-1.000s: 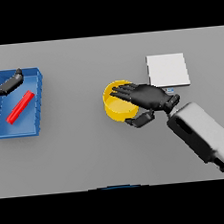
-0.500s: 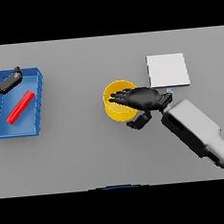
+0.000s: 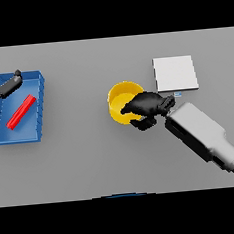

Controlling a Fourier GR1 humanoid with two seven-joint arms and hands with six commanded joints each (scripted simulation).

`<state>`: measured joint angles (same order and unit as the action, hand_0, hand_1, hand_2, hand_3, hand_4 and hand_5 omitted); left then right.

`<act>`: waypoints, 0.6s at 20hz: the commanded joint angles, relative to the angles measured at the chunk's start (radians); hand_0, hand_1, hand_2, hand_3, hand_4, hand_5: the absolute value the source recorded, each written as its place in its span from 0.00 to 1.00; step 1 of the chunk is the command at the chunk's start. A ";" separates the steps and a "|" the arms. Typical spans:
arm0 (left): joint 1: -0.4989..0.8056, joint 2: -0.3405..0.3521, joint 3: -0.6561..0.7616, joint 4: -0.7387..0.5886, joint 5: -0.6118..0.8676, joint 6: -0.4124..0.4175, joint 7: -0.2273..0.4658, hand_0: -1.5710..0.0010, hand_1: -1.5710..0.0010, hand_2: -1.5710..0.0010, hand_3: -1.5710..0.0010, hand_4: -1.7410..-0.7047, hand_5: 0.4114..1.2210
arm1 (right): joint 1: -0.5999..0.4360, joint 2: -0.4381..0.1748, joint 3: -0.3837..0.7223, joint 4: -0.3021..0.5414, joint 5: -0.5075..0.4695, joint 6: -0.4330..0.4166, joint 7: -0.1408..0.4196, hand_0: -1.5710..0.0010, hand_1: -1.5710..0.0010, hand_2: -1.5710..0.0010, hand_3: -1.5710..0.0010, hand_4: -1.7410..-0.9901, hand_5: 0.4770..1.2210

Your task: Pick up the red beaker and tilt it to pour out 1 green nut into yellow bowl. Pick up the yellow bowl and place it on the metallic measuring scale.

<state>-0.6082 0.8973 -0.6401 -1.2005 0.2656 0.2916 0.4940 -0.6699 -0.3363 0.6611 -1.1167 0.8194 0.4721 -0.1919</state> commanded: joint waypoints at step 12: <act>0.012 0.018 0.005 -0.028 0.008 0.005 0.004 1.00 1.00 1.00 1.00 0.90 0.39 | 0.008 -0.031 0.001 -0.082 -0.068 0.102 0.053 0.05 0.05 0.07 0.25 0.03 0.98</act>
<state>-0.5960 0.9153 -0.6352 -1.2289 0.2731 0.2970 0.4977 -0.6619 -0.3668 0.6621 -1.1988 0.7506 0.5736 -0.1412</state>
